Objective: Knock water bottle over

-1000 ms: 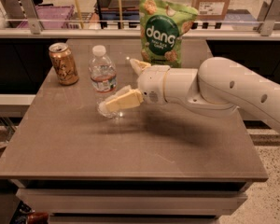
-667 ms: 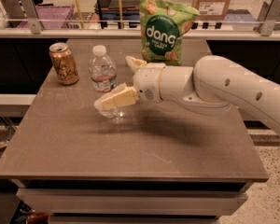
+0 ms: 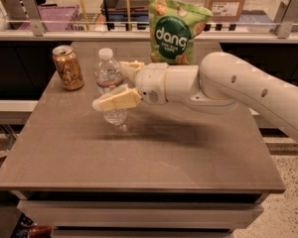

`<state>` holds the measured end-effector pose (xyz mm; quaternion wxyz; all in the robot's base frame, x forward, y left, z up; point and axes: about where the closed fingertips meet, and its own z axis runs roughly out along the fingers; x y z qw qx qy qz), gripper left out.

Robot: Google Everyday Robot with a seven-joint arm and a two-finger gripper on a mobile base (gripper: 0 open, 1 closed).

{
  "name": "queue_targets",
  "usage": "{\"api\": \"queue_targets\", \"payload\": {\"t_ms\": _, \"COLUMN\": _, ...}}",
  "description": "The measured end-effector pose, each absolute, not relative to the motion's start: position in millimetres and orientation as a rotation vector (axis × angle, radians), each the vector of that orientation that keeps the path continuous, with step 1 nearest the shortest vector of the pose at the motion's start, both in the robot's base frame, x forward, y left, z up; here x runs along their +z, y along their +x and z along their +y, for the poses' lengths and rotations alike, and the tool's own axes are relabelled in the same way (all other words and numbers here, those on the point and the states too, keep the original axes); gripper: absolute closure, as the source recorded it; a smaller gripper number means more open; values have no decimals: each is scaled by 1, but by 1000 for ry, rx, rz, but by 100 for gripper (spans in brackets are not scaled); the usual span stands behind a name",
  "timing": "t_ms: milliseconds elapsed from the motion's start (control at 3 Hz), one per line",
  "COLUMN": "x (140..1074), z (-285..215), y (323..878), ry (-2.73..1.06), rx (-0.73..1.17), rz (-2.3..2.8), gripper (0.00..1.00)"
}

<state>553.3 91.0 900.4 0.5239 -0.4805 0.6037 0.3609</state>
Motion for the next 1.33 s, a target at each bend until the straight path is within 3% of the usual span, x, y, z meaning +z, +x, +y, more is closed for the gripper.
{"api": "queue_targets", "payload": {"t_ms": 1000, "x": 903, "z": 99, "y": 544, "ry": -1178, "rx": 886, "rz": 1428, "gripper": 87}}
{"api": "queue_targets", "payload": {"t_ms": 1333, "x": 904, "z": 101, "y": 543, "ry": -1182, "rx": 888, "rz": 1426, "gripper": 100}}
